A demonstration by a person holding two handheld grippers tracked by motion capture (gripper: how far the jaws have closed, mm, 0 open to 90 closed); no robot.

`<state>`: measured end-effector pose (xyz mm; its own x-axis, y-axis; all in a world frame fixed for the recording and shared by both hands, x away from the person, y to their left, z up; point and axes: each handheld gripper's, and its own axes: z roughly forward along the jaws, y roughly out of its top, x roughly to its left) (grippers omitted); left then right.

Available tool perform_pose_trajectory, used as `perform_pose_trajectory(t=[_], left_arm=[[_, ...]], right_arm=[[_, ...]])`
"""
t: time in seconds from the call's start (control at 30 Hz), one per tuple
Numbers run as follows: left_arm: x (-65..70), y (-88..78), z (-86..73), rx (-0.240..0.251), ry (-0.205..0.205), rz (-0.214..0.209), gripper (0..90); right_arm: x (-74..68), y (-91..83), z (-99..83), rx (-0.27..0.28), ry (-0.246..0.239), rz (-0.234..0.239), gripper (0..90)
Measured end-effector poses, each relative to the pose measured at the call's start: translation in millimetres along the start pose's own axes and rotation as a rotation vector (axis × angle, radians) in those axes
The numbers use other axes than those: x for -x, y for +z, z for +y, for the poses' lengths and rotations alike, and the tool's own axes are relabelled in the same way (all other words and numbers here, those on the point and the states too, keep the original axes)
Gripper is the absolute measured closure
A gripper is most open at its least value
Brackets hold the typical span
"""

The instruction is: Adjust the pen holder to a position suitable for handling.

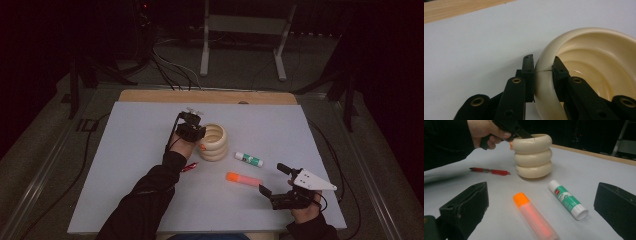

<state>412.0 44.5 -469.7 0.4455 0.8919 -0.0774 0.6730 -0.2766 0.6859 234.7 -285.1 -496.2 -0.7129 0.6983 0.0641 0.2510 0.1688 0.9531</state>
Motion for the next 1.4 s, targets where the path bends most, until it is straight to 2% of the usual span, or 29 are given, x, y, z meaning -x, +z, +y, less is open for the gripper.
perform_pose_trajectory(t=[0.17, 0.4, 0.5, 0.63, 0.9, 1.1, 1.13, 1.4], left_arm=[[2.4, 0.1, 0.3, 0.0, 0.006, 0.0, 77.4], [1.1, -0.1, 0.9, 0.006, -0.004, -0.038, 74.6], [1.6, -1.6, 2.2, 0.024, -0.009, -0.046, 70.2], [0.5, -7.0, 5.1, 0.038, -0.013, -0.059, 58.7], [-0.2, -16.8, 6.9, 0.062, -0.013, -0.095, 51.1], [2.0, -27.7, 9.4, 0.08, 0.004, -0.102, 37.6], [2.0, -29.7, 9.7, 0.083, 0.014, -0.101, 37.6], [0.7, -45.6, 12.5, 0.101, 0.059, -0.15, 19.5]], right_arm=[[0.0, 0.0, 0.1, 0.001, -0.002, 0.0, 0.0], [0.0, -0.2, 0.1, 0.0, -0.003, 0.0, 0.0], [0.0, -0.2, 0.1, 0.0, -0.003, -0.001, 0.0], [0.2, 0.0, -0.1, -0.002, -0.002, -0.001, 0.0], [0.2, 0.2, -0.1, -0.003, -0.003, -0.003, 0.0], [0.0, 0.1, -0.1, -0.002, -0.003, -0.003, 0.0], [0.0, 0.1, -0.1, -0.002, -0.003, -0.003, 0.0], [-0.1, 0.5, -0.1, -0.002, -0.003, -0.003, 0.0]])
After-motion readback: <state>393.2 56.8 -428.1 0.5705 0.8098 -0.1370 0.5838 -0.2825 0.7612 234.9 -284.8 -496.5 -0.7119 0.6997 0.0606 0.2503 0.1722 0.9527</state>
